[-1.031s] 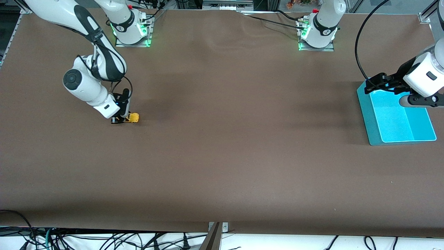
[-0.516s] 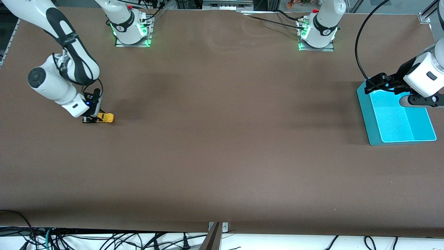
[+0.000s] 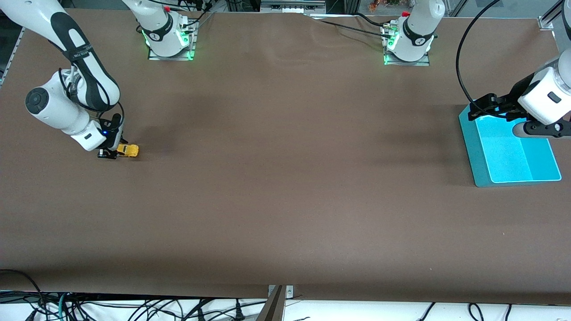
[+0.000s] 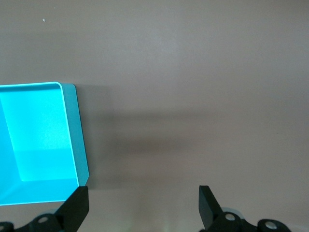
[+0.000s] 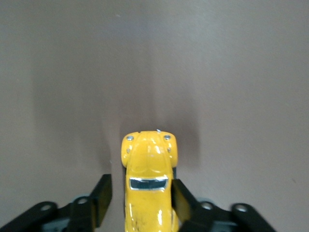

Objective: Wind and store yellow beetle car
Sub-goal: 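Drag the car backward along the table with the right gripper, then release the car with the right gripper while the left gripper reaches toward it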

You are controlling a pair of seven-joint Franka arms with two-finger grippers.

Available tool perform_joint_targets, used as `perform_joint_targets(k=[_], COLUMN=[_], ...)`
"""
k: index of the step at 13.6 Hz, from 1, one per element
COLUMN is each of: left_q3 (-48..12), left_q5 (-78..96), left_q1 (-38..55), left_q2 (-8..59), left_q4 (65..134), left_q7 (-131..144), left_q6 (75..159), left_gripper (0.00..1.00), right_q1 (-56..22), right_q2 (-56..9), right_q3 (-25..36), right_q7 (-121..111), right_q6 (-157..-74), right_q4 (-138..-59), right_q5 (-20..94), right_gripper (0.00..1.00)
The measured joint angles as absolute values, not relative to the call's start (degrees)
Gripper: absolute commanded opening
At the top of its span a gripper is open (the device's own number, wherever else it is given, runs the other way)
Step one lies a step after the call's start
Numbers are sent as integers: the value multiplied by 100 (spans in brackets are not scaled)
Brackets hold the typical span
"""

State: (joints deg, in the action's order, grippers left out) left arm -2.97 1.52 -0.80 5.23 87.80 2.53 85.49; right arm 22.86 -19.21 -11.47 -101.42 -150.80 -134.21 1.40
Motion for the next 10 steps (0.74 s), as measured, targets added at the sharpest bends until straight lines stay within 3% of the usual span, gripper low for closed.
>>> perform_joint_targets(k=[10], left_q3=[-327], left_q5=[485], left_q1=[-54], left_q2=[579], left_q4=[8780], left_q7=[253], left_q6=[8548], left_gripper=[100], right_q1=[2241], right_q2=[-1685], right_q3=[-1903], right_q7=[-9382], right_q6=[-12942], right_q4=[-11770], right_q5=[126], right_gripper=[100])
